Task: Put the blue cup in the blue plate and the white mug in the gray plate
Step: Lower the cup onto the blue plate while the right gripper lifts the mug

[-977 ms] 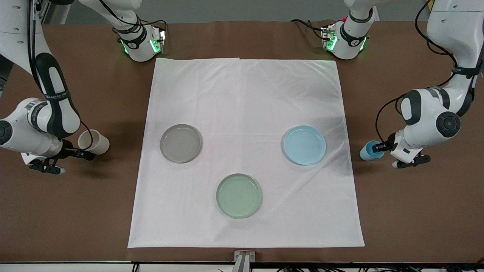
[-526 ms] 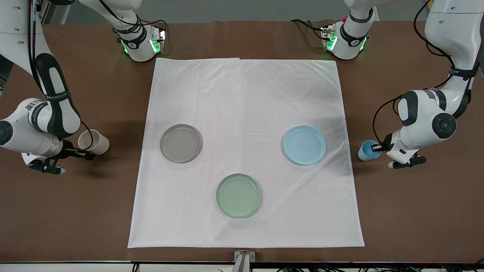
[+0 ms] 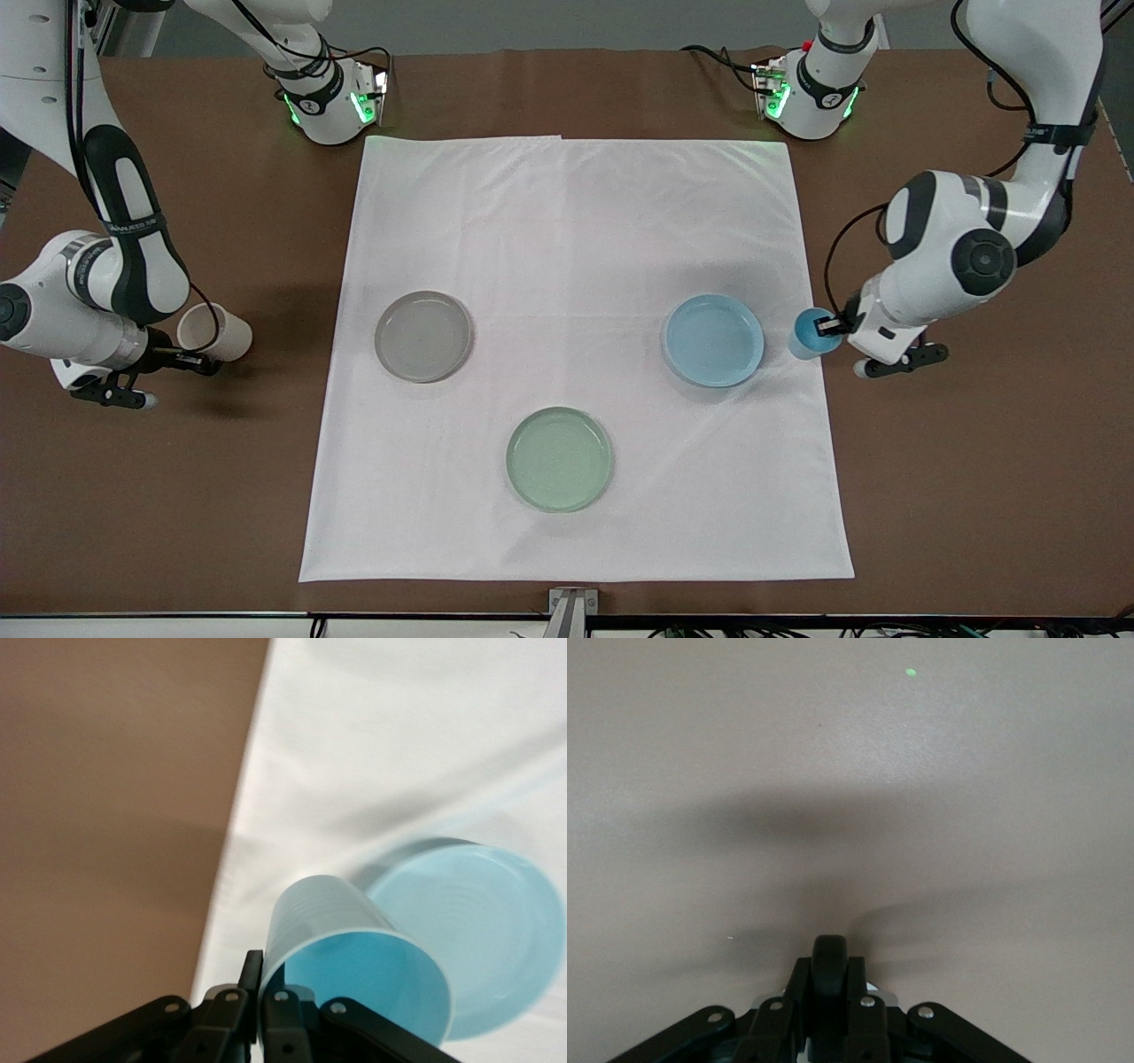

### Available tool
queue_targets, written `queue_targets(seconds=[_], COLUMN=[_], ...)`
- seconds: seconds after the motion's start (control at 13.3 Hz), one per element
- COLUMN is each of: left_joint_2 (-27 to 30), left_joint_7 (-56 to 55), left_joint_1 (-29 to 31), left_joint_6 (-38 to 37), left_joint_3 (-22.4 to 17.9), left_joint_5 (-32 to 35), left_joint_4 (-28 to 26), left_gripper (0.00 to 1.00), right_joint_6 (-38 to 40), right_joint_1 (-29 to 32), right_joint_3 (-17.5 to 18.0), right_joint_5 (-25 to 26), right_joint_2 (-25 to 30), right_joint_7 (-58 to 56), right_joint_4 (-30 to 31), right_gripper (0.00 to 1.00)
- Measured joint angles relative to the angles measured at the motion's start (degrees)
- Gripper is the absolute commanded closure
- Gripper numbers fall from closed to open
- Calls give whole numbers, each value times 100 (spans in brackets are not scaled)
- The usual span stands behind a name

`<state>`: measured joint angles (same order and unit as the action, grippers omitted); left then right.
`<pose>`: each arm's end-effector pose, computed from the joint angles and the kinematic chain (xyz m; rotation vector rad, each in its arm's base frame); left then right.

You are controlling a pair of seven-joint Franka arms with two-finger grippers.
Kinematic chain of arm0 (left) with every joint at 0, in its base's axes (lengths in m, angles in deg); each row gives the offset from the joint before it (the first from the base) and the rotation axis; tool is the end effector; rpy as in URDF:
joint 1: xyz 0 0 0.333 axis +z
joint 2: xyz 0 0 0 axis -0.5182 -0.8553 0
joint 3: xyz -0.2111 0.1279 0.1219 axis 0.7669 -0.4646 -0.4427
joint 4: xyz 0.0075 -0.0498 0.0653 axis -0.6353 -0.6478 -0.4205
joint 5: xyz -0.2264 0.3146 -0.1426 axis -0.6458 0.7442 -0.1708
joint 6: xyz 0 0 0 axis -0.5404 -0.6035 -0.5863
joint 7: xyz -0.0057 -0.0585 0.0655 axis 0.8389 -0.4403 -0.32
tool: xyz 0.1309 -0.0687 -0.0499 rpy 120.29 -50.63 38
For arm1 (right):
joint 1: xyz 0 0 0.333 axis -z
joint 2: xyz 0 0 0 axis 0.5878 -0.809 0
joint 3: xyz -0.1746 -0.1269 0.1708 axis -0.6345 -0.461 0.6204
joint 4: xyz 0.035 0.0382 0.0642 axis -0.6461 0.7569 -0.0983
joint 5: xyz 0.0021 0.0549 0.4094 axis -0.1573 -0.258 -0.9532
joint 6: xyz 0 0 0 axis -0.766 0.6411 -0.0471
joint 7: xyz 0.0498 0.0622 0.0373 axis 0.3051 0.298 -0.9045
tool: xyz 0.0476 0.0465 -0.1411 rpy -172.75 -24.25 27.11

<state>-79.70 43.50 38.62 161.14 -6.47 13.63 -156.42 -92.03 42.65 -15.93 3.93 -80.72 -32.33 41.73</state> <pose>0.5638 -0.1433 0.2093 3.0817 0.4046 -0.1780 0.5896 -0.1609 0.1237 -3.1175 0.2325 0.1052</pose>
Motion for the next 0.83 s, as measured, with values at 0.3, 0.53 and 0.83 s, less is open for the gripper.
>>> queue_targets(seconds=[0.3,0.53,0.83], left_joint_2=[-413,-828,-1069], left_joint_7=[-1091,-1303,-1475], left_joint_1=[-664,-834,-827], left_joint_6=[441,827,964], left_joint_3=[162,154,141], left_joint_5=[0,4,242], left_joint_4=[-5,-5,65], left_gripper=[99,94,0], right_joint_6=[300,1258,1645], right_joint_1=[-209,-841,-1871], right_joint_3=[67,91,123], right_joint_5=[0,0,-1], right_joint_2=[202,763,1116], right_joint_7=[-236,-238,442], right_joint_4=[-190,-300,-256], right_gripper=[97,96,96])
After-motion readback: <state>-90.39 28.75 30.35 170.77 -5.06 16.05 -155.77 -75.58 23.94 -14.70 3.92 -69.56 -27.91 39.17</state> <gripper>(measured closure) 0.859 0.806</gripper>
